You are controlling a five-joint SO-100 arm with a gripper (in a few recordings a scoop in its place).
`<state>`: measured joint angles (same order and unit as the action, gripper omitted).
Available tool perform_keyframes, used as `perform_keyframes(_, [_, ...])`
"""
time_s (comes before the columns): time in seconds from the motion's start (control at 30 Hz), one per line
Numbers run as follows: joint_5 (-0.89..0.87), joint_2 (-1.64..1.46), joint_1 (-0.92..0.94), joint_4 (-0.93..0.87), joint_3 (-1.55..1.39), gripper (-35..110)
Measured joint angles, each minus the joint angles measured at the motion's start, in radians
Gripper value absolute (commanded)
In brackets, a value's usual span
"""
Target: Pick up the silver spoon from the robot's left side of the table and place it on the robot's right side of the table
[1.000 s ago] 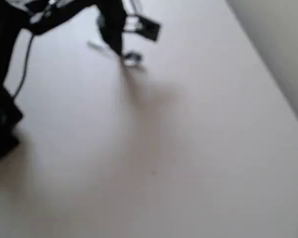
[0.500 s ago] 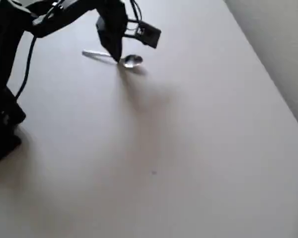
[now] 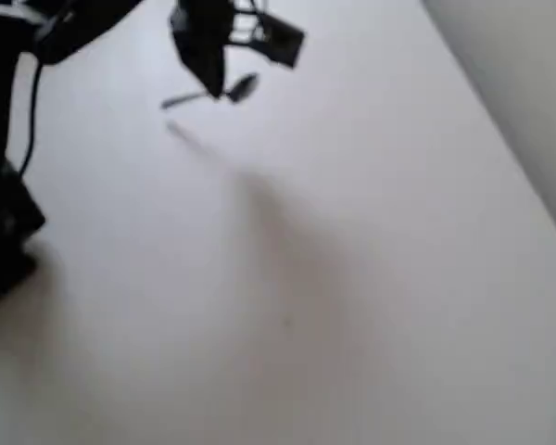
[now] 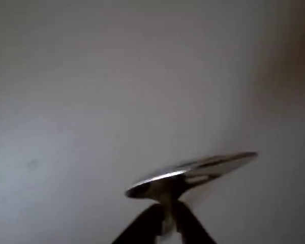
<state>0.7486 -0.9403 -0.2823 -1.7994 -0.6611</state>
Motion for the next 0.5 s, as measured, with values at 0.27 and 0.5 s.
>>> perform_keyframes(0.27, [0.195, -0.003, 0.261, -0.034, -0.009, -2])
perform_keyframes(0.5, [0.453, 0.051, 0.534, -0.025, -0.009, -2])
